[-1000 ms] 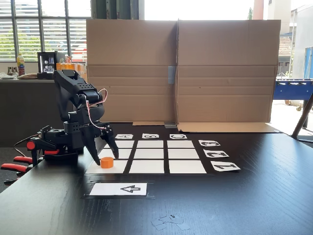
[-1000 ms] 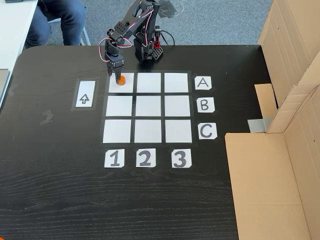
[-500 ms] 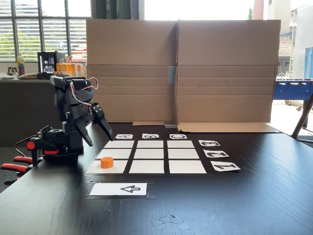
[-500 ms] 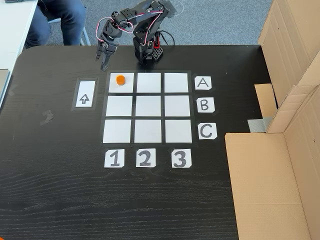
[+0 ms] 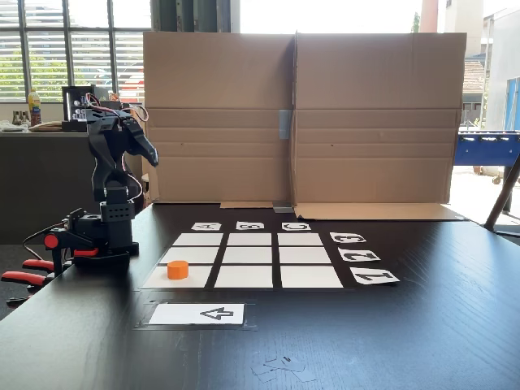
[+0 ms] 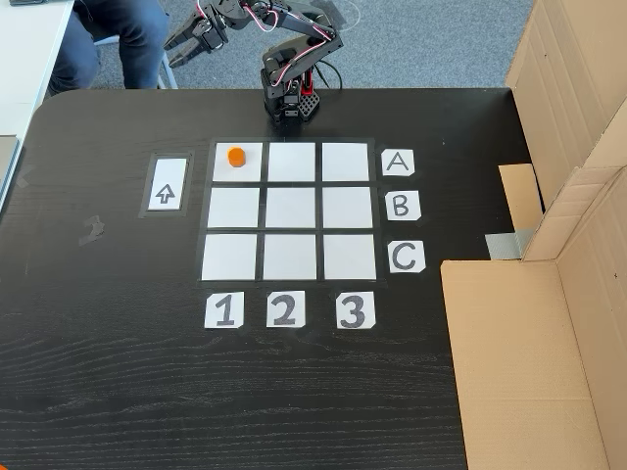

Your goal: Pick up the round, orange token and place it in the grid on square A1.

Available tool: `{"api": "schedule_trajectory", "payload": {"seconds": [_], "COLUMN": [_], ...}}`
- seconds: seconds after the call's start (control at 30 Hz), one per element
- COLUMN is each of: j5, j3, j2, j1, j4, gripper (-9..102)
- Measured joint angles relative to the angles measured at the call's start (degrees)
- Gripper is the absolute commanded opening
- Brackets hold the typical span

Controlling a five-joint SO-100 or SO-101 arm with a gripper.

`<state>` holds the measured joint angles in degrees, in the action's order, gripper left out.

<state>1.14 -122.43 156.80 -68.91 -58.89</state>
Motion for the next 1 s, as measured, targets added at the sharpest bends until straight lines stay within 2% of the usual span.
{"api": "schedule_trajectory", "payload": {"seconds": [0.3, 0.63, 0.83, 1.0], "j5": [0.0, -0.4, -1.7, -1.7], "j3": [0.3, -5.3, -8.3, -14.0], "j2": [9.5, 19.5, 23.8, 26.5], "j1": [-9.3, -19.2, -22.0, -22.9], "j4": [-3.8, -14.3, -20.3, -21.5], "gripper": [22, 12, 5, 2]}}
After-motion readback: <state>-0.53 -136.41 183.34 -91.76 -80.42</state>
